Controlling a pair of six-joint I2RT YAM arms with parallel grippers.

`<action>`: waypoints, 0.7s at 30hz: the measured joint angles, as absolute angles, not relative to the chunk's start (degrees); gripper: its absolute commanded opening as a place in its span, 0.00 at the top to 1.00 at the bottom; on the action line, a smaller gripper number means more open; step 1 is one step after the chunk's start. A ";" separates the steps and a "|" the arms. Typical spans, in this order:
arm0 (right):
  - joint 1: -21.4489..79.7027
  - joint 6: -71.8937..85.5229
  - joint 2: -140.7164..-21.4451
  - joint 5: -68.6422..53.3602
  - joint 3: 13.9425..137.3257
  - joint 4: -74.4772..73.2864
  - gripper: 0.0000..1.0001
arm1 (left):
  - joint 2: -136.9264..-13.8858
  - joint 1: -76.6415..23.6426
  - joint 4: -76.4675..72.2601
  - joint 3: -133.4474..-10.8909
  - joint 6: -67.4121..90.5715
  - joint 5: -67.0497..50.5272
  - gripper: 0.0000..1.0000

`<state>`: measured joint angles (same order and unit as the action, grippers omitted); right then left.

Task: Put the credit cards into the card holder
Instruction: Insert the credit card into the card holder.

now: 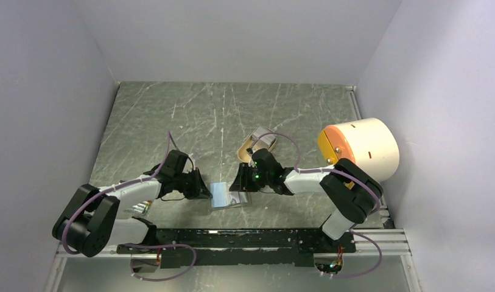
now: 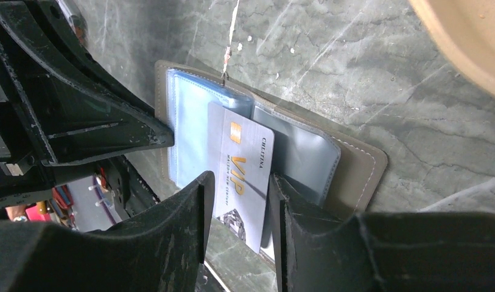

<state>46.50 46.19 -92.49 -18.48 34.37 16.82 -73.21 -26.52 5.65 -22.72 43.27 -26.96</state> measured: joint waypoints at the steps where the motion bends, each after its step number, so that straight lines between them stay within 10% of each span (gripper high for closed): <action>1: 46.63 46.22 -92.49 -18.37 34.52 16.53 0.58 | -73.21 -26.52 5.65 -22.72 43.24 -27.05 0.91; 21: 48.99 48.88 -92.44 -17.43 35.00 15.05 0.54 | -72.25 -26.52 4.03 -22.72 43.33 -31.07 0.91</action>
